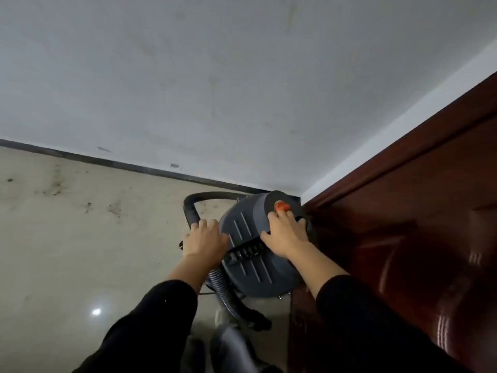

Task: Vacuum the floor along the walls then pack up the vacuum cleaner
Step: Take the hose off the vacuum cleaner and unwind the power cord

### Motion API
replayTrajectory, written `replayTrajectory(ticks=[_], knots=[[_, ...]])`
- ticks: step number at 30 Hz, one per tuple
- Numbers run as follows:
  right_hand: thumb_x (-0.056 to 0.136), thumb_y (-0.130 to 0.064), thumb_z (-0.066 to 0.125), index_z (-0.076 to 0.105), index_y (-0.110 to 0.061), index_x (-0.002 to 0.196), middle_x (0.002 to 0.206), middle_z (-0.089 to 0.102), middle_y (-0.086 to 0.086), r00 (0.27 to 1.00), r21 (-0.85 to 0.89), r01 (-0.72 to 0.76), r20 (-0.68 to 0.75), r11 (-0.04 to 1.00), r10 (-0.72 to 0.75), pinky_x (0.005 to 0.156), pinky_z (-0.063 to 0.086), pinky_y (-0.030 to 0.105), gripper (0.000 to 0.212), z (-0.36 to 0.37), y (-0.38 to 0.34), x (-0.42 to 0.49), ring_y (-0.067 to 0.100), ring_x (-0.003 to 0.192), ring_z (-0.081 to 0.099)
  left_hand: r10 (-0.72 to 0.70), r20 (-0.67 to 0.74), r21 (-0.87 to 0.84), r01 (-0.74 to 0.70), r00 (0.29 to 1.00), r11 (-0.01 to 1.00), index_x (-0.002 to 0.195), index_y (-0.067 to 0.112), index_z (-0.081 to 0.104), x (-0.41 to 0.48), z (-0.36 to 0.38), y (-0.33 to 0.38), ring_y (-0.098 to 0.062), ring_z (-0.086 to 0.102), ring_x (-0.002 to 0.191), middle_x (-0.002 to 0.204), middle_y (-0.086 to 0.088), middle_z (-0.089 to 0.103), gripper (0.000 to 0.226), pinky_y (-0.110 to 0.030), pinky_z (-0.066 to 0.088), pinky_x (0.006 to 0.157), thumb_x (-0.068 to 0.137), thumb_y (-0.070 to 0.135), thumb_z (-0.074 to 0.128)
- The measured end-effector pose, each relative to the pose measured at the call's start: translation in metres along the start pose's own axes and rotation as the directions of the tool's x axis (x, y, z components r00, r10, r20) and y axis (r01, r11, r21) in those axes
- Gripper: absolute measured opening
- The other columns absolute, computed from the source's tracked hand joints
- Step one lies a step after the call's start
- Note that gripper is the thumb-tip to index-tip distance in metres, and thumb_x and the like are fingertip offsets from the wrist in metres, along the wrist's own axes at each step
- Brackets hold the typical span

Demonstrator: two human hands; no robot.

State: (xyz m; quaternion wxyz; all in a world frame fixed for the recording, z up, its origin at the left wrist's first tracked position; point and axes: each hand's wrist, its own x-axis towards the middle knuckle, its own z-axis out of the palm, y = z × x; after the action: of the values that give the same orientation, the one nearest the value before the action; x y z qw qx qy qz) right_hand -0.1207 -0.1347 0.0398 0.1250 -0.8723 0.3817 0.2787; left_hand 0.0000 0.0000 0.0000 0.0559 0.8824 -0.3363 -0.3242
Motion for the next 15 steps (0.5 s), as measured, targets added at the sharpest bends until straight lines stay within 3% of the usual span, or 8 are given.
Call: replayTrajectory(ticks=[4,6,10,12,13,15], knots=[[0.097,-0.039,0.046,0.051,-0.011,0.122,0.125,0.052,0.009,0.998,0.104,-0.048,-0.023,0.993,0.051,0.090,0.042,0.043,0.038,0.039,-0.010,0.007,0.029,0.118,0.047,-0.008,0.033,-0.026,0.008,0.999,1.000,0.120,0.014,0.051,0.004,0.034,-0.020,-0.032,0.046,0.119,0.127,-0.011,0.052,0.034,-0.044,0.043,0.092,0.097,0.036,0.040],[0.096,-0.041,0.047,0.056,-0.008,0.113,0.117,0.058,0.010,0.988,0.227,-0.145,-0.015,0.963,0.153,0.082,0.045,0.039,0.038,0.054,-0.020,0.011,0.031,0.110,0.054,-0.052,0.053,-0.083,0.056,0.997,0.995,0.118,0.012,0.050,0.006,0.047,-0.031,-0.032,0.046,0.119,0.126,-0.011,0.052,0.032,-0.043,0.042,0.091,0.096,0.033,0.043],[0.095,-0.053,0.046,0.057,-0.003,0.115,0.111,0.065,0.012,0.877,0.471,-0.464,0.128,0.750,0.462,0.069,0.044,0.034,0.055,0.081,-0.038,0.022,0.031,0.102,0.062,-0.203,0.139,-0.242,0.232,0.969,0.942,0.128,0.008,0.042,0.013,0.067,-0.052,-0.034,0.047,0.119,0.126,-0.016,0.051,0.042,-0.041,0.041,0.091,0.096,0.034,0.044],[0.095,-0.054,0.049,0.051,0.000,0.119,0.113,0.064,0.014,0.813,0.553,-0.535,0.129,0.639,0.568,0.067,0.044,0.033,0.059,0.092,-0.046,0.027,0.032,0.102,0.063,-0.224,0.168,-0.337,0.270,0.960,0.902,0.131,0.009,0.038,0.018,0.078,-0.062,-0.035,0.050,0.116,0.124,-0.018,0.052,0.045,-0.041,0.041,0.089,0.096,0.037,0.046],[0.095,-0.052,0.049,0.048,0.000,0.119,0.113,0.064,0.015,0.802,0.558,-0.537,0.106,0.633,0.588,0.067,0.043,0.033,0.057,0.095,-0.049,0.029,0.032,0.103,0.063,-0.223,0.172,-0.372,0.273,0.959,0.887,0.132,0.009,0.037,0.021,0.083,-0.067,-0.035,0.051,0.116,0.125,-0.019,0.053,0.048,-0.041,0.041,0.088,0.096,0.039,0.047],[0.097,-0.050,0.046,0.049,-0.004,0.116,0.113,0.064,0.014,0.833,0.470,-0.496,0.019,0.731,0.553,0.068,0.042,0.033,0.050,0.096,-0.051,0.033,0.032,0.104,0.062,-0.207,0.174,-0.410,0.262,0.963,0.874,0.137,0.010,0.033,0.027,0.093,-0.078,-0.035,0.052,0.117,0.128,-0.019,0.053,0.054,-0.041,0.043,0.089,0.096,0.041,0.049]])
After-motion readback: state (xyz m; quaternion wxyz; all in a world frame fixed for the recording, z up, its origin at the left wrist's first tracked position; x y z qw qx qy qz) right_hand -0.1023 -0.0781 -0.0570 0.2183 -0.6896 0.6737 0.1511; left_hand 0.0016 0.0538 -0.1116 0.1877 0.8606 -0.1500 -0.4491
